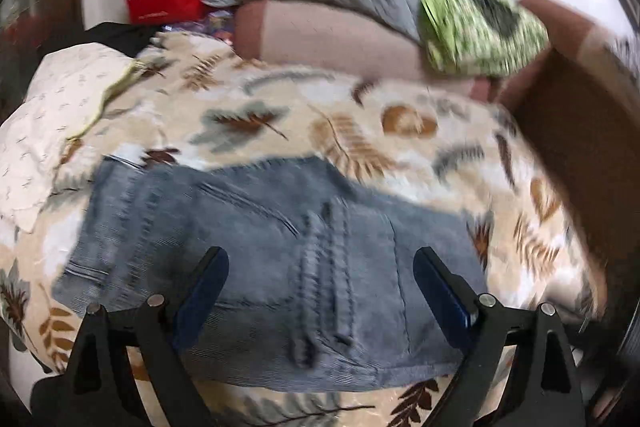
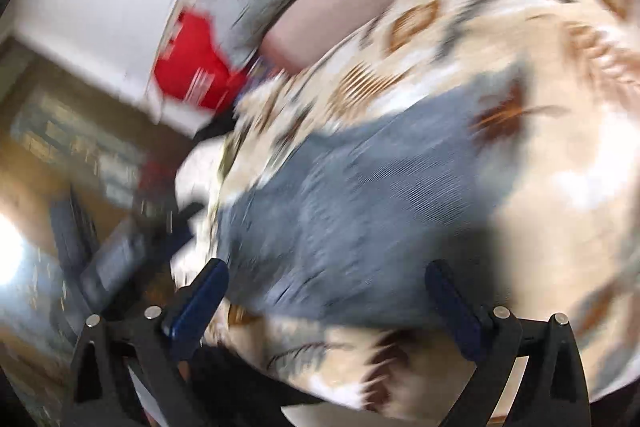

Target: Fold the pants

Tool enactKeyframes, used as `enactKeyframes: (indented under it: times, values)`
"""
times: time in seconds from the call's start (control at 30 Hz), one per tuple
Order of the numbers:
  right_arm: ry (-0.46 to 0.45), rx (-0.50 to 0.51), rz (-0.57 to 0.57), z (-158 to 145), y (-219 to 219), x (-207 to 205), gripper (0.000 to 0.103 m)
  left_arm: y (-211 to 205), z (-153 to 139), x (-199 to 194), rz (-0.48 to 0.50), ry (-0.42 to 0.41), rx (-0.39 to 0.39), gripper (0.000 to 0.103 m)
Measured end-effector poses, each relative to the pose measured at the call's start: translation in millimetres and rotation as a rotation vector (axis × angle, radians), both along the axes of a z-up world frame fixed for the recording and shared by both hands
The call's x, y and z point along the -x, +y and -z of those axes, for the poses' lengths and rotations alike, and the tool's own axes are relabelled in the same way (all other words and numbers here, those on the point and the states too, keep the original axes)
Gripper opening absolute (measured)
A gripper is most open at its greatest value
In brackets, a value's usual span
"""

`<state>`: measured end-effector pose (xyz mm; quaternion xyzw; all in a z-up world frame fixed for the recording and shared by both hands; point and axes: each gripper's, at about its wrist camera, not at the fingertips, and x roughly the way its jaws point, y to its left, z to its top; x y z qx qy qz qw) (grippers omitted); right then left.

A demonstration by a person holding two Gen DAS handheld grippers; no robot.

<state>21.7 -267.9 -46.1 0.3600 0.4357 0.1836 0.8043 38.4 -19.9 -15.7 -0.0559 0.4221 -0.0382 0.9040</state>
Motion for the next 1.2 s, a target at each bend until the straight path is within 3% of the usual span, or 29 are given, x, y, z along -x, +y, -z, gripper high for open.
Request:
enactKeyframes:
  times: [0.07, 0.17, 0.2, 0.23, 0.3, 0.33, 0.4, 0.43, 0.5, 0.6, 0.8, 0.9, 1.0, 1.07, 1.13, 1.2]
  values:
    - [0.045, 0.019, 0.043, 2.8, -27.0, -27.5, 0.1, -22.2, 24.9, -5.7, 0.036, 0.052, -0.074, 0.094]
    - [0.129, 0.092, -0.04, 16.5, -26.6, -85.3, 0.099, -37.9, 64.5, -13.4, 0.061, 0.156, -0.139, 0.094]
    - [0.15, 0.115, -0.064, 19.7, -23.3, -96.1, 0.091, -39.0, 73.9, -14.0, 0.057, 0.178, -0.15, 0.094]
    - [0.167, 0.145, -0.068, 24.5, -20.8, -107.8, 0.075, -39.2, 83.1, -13.7, 0.054, 0.192, -0.165, 0.094]
    - [0.227, 0.22, -0.105, 38.8, -8.5, -134.1, 0.057, -39.9, 88.5, -8.9, 0.065, 0.156, -0.187, 0.095]
    - [0.247, 0.228, -0.122, 44.4, -4.7, -139.7, 0.04, -39.8, 88.2, -8.0, 0.066, 0.153, -0.186, 0.095]
    - [0.281, 0.266, -0.19, 57.2, 6.4, -150.0, 0.032, -38.0, 89.0, -7.2, 0.07, 0.152, -0.182, 0.095]
    - [0.275, 0.296, -0.209, 57.6, 11.2, -151.5, 0.023, -36.8, 89.3, -7.0, 0.073, 0.152, -0.176, 0.095]
    - [0.244, 0.338, -0.179, 51.5, 7.1, -153.9, 0.011, -35.0, 90.8, -6.6, 0.078, 0.143, -0.173, 0.095]
    - [0.248, 0.443, -0.111, 56.8, -2.4, -155.3, 0.01, -36.7, 92.3, -6.1, 0.075, 0.139, -0.183, 0.096]
    - [0.179, 0.452, -0.049, 31.4, -18.6, -128.2, 0.014, -31.3, 84.1, -7.4, 0.07, 0.163, -0.149, 0.096]
    - [0.132, 0.333, -0.077, 5.7, -17.4, -95.0, 0.017, -23.7, 67.6, -1.6, 0.048, 0.122, -0.129, 0.096]
    - [0.115, 0.204, -0.137, 3.0, -2.7, -60.8, 0.017, -17.3, 56.9, 3.9, 0.038, 0.092, -0.111, 0.096]
    - [0.173, 0.109, -0.185, 22.3, 5.7, -44.1, 0.021, -19.3, 70.1, -0.9, 0.039, 0.143, -0.154, 0.096]
    - [0.274, 0.123, -0.197, 54.0, 12.8, -36.3, 0.026, -22.4, 86.9, -6.2, 0.056, 0.213, -0.192, 0.096]
    - [0.269, 0.074, -0.172, 68.7, 3.9, -27.9, 0.023, -21.1, 79.5, -2.8, 0.049, 0.182, -0.174, 0.096]
